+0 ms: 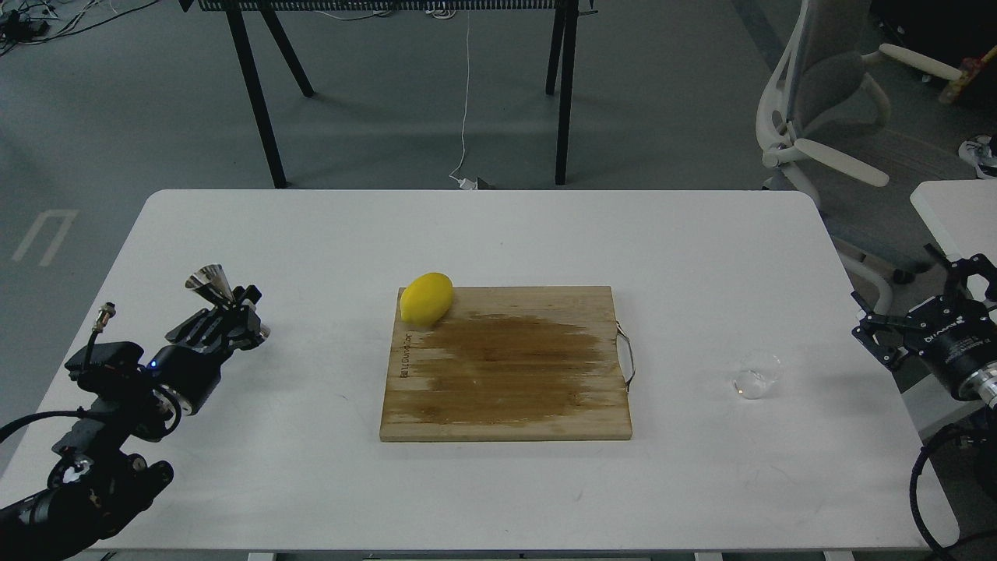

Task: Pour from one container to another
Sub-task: 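Lift the jigger with the left gripper and carry it over the board, then lower the jigger upright onto the board and open the left gripper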

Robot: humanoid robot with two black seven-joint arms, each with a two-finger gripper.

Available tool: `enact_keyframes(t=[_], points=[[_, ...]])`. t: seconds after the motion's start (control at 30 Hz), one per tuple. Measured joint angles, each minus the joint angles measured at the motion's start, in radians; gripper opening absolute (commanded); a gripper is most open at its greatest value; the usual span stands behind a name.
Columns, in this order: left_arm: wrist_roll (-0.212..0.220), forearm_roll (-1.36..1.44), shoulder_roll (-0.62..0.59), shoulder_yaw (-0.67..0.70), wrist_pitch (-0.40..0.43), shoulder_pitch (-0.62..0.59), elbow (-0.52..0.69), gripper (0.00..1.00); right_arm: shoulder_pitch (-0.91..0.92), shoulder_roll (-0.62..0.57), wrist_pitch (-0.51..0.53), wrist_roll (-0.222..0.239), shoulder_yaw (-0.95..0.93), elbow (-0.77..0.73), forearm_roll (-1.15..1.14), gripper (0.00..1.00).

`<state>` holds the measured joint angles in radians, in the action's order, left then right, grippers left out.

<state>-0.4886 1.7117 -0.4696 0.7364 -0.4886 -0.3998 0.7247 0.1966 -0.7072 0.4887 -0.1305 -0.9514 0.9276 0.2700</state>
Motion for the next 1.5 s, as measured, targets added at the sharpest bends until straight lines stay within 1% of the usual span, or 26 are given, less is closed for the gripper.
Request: enact_keyframes(t=[0.13, 0.23, 0.3, 0.4, 0.53, 0.63, 0.73, 0.8, 1.07, 1.2, 1.3, 1.4, 1.5], points=[[0.000, 0.002, -0.014, -0.014, 0.000, -0.151, 0.080, 0.15, 0.001, 0.000, 0.000, 0.000, -0.006, -0.035, 0.000, 0.99], [0.000, 0.006, -0.006, -0.097, 0.000, -0.261, 0.165, 0.15, 0.003, 0.000, 0.000, -0.001, -0.011, -0.061, 0.001, 0.99], [0.000, 0.007, 0.010, -0.176, 0.000, -0.323, 0.219, 0.15, 0.003, 0.001, 0.000, -0.002, -0.014, -0.075, 0.002, 0.99], [0.000, 0.016, 0.102, -0.288, 0.000, -0.386, 0.262, 0.15, 0.003, 0.002, 0.000, -0.004, -0.017, -0.086, 0.002, 0.99], [-0.001, 0.077, 0.222, -0.384, 0.000, -0.402, 0.268, 0.15, 0.003, 0.002, 0.000, -0.007, -0.018, -0.089, 0.004, 0.99], [0.000, 0.162, 0.298, -0.443, 0.000, -0.392, 0.233, 0.14, -0.001, 0.002, 0.000, -0.007, -0.020, -0.089, 0.008, 0.99], [-0.001, 0.235, 0.413, -0.502, 0.000, -0.370, 0.155, 0.15, -0.006, 0.002, 0.000, -0.008, -0.023, -0.103, 0.010, 0.99], [0.000, 0.270, 0.454, -0.522, 0.000, -0.351, 0.095, 0.15, -0.007, 0.003, 0.000, -0.008, -0.026, -0.117, 0.011, 0.99], [0.000, 0.290, 0.469, -0.555, 0.000, -0.337, -0.099, 0.14, -0.008, -0.003, 0.000, -0.008, -0.041, -0.125, 0.011, 0.99], [0.000, 0.285, 0.470, -0.561, 0.000, -0.334, -0.156, 0.14, -0.013, -0.006, 0.000, -0.008, -0.044, -0.133, 0.011, 0.99], [0.000, 0.282, 0.470, -0.561, 0.000, -0.327, -0.174, 0.15, -0.014, -0.006, 0.000, -0.008, -0.045, -0.135, 0.011, 0.99], [0.000, 0.281, 0.470, -0.561, 0.000, -0.324, -0.176, 0.24, -0.014, -0.004, 0.000, -0.008, -0.046, -0.135, 0.011, 0.99], [0.000, 0.281, 0.470, -0.561, 0.000, -0.316, -0.175, 0.37, -0.014, 0.001, 0.000, -0.007, -0.048, -0.134, 0.011, 0.99]])
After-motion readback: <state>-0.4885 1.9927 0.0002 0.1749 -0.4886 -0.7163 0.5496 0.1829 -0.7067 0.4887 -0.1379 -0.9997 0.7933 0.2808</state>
